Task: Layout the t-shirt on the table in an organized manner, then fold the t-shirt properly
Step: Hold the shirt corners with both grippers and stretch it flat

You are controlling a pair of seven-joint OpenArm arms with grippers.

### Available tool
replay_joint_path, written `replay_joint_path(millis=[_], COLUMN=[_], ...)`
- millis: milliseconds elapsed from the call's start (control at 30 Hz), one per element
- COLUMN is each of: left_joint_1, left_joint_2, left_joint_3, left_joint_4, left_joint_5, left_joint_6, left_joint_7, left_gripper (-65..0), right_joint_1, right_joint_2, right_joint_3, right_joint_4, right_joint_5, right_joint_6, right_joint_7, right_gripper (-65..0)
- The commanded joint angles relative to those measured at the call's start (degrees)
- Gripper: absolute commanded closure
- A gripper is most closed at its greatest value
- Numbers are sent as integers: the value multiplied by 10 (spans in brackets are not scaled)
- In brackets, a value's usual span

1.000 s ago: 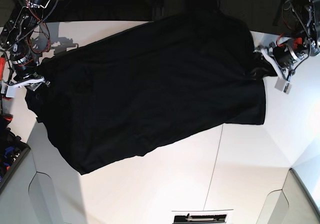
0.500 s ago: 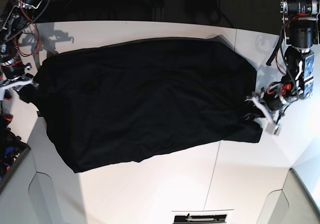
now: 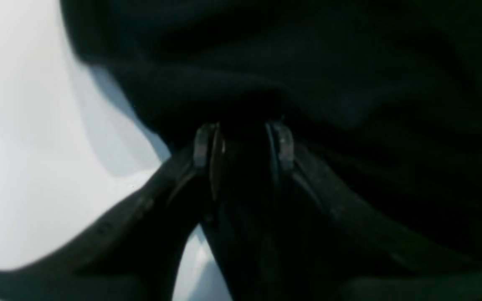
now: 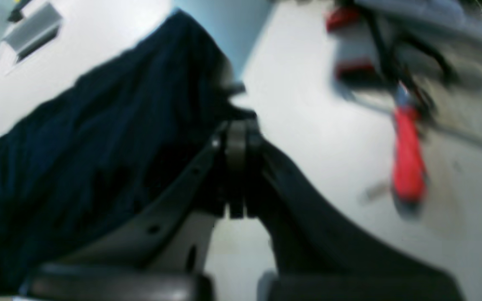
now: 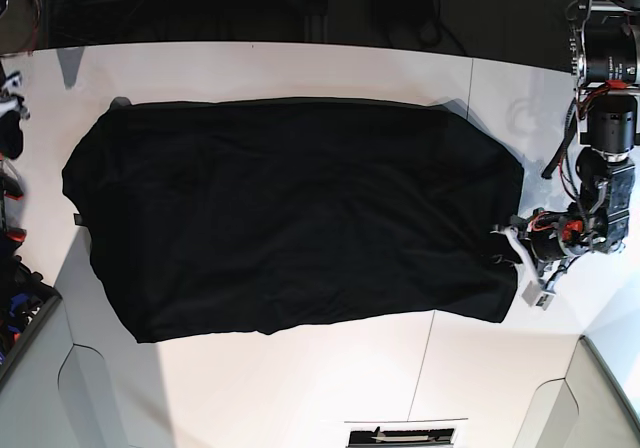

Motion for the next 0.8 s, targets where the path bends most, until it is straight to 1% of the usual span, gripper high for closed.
replay_joint_path(millis=[0, 67, 100, 133, 200, 233, 267, 300, 333, 367, 433, 500, 567, 633, 733, 767], left_joint_1=[-9, 8, 20, 32, 57, 68, 80, 92, 105, 121, 158, 198, 232, 254, 271, 276], left_joint_2=[-22, -42, -52, -61, -71, -73, -73, -73, -74, -76, -80, -81, -79, -74, -57, -52], left_joint_3=[-3, -3, -3, -3, -4, -4, -4, -4, -4, -4, -8, -26, -48, -68, -91, -93], left_joint_4=[9, 19, 30, 44, 81, 102, 123, 145, 167, 189, 235, 277, 311, 333, 344, 344], left_joint_5=[-54, -129, -151, -165, -173, -174, -180, -193, -205, -216, -231, -232, -233, -233, -230, -228], left_joint_6=[-10, -10, -10, -10, -10, -10, -10, -10, -10, -10, -10, -10, -10, -10, -10, -10], left_joint_7=[2, 10, 10, 10, 14, 21, 32, 44, 56, 65, 71, 70, 70, 70, 70, 70], left_gripper=[-180, -181, -181, -188, -235, -257, -268, -271, -271, -271, -271, -271, -271, -271, -272, -286], right_joint_1=[-2, -11, -13, -14, -12, -8, -2, 5, 12, 20, 31, 41, 52, 66, 82, 82], right_joint_2=[5, -5, -11, -17, -27, -30, -31, -34, -35, -36, -37, -38, -42, -45, -45, -45], right_joint_3=[3, 3, 3, 3, 2, 0, -4, -9, -15, -23, -46, -75, -103, -127, -147, -149], right_joint_4=[10, 10, 10, 9, 9, 9, 9, 9, 9, 9, 9, 8, 6, -2, -14, -15], right_joint_5=[16, 20, 24, 33, 53, 58, 58, 57, 57, 53, 42, 20, -14, -45, -72, -82], right_joint_6=[5, 5, 5, 5, 5, 5, 5, 5, 5, 5, 5, 4, -7, -18, -29, -36], right_joint_7=[13, 13, 8, 2, -6, -9, -9, -9, -9, -8, -8, -1, 18, 29, 31, 34], right_gripper=[0, 0, 0, 0, 0, -51, -121, -178, -216, -238, -248, -248, -249, -249, -249, -249])
